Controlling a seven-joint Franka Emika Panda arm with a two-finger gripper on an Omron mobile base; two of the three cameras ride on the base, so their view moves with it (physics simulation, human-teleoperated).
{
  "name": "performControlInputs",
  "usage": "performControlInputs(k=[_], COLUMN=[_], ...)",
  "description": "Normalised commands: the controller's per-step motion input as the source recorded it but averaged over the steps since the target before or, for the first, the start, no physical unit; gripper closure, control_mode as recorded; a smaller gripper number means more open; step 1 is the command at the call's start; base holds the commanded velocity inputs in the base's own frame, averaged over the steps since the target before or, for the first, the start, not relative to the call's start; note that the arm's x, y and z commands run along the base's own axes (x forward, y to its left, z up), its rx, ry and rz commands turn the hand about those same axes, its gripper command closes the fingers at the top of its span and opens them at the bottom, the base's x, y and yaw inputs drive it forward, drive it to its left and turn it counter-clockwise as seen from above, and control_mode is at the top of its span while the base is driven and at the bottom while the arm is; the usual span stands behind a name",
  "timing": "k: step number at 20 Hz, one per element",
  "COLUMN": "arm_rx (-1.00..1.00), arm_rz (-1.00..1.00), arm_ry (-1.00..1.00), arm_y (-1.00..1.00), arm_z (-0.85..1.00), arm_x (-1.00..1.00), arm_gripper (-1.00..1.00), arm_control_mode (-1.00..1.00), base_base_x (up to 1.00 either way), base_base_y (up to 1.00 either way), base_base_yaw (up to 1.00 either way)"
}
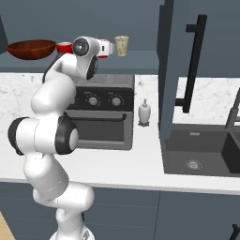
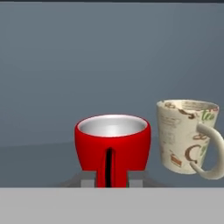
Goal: Gather all objects into one cabinet and sort the glasses and bowls to opposite sides.
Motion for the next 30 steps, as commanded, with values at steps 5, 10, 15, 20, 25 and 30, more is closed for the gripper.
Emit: performControlInputs(k=[5,10,15,20,25,30], arm_rx=[0.0,0.0,0.0,0.0,0.0,0.0], arm_rz=[-0.02,-0.05,-0.09,-0.07,0.0,0.0], arm_ry=[-0.01,0.0,-0.02,-0.07,-0.14,-0.15], arm_y=[0.0,-0.02,-0.12,-0.09,0.0,-0.03], arm_z=[-0.03,0.0,0.01,0.1,0.09,0.02], arm_x=[-0.01,-0.12,-0.41,-0.86,-1.0,-1.0], arm_gripper=[-1.0,-1.0,-1.0,-1.0,-1.0,-1.0], arm_control_mode=[-1.0,-1.0,-1.0,-1.0,-1.0,-1.0], base_base_x=[0.0,0.0,0.0,0.0,0.0,0.0], base_base_y=[0.0,0.0,0.0,0.0,0.0,0.0], base_base_yaw=[0.0,0.0,0.0,0.0,0.0,0.0])
